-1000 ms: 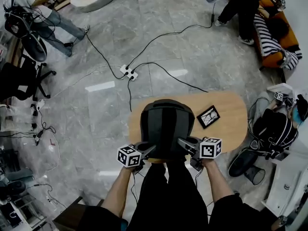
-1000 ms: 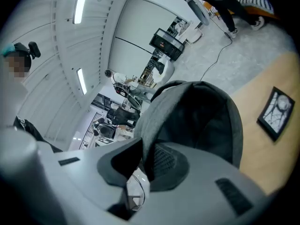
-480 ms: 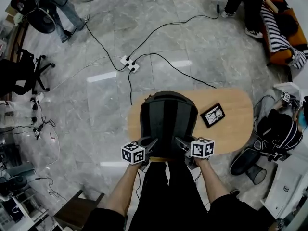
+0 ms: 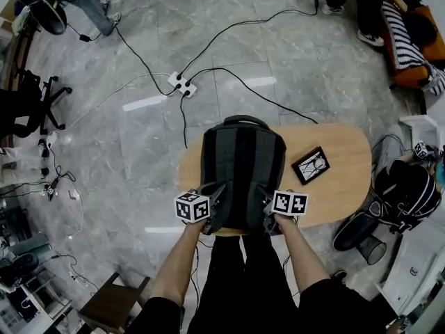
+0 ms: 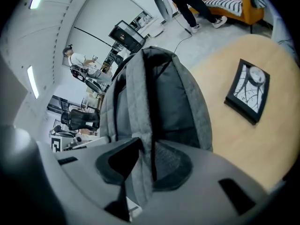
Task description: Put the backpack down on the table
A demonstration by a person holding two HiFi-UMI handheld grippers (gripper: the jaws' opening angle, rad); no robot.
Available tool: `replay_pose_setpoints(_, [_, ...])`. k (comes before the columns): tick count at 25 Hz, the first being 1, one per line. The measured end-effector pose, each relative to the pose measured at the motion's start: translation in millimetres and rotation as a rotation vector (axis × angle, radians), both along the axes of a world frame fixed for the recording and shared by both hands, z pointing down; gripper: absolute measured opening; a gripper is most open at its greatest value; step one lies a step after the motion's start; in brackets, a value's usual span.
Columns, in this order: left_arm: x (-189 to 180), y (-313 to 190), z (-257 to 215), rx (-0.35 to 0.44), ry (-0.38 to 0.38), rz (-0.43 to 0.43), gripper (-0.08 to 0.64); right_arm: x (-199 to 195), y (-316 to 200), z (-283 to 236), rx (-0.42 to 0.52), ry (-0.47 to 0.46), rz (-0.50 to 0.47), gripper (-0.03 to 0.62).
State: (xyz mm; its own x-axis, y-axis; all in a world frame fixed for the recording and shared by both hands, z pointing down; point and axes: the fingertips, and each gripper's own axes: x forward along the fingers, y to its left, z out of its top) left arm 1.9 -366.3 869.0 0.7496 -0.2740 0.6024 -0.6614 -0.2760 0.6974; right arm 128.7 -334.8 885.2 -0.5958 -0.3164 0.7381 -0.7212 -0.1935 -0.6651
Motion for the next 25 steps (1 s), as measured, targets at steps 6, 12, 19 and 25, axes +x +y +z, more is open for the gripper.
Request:
replay_pose_setpoints(6, [0.4,-1.6,7.1,-0.007,0.081,-0.071,0.037,0.5,-4.6,8.9,0.006,0.001,-0.006,0.084])
replay_pose_setpoints(12, [-11.4,26.7,15.4,-0.048,0.111,-0.150,0.037,-10.2,16.4,17.3,-0.052,0.018,-0.083,0.080])
replay_pose_setpoints(19, [-19.9,75.0,35.6,-0.166,0.073,-0.141,0.037,-18.9,56.9,30.4,-0.131,0.015,-0.139,0.081])
replay_pose_setpoints(25, [-21.8,51.9,22.1,-0.043,-0.057,-0.046,0.051,-17.8,41.4,19.4,-0.003,0.264,-0.254,0.155])
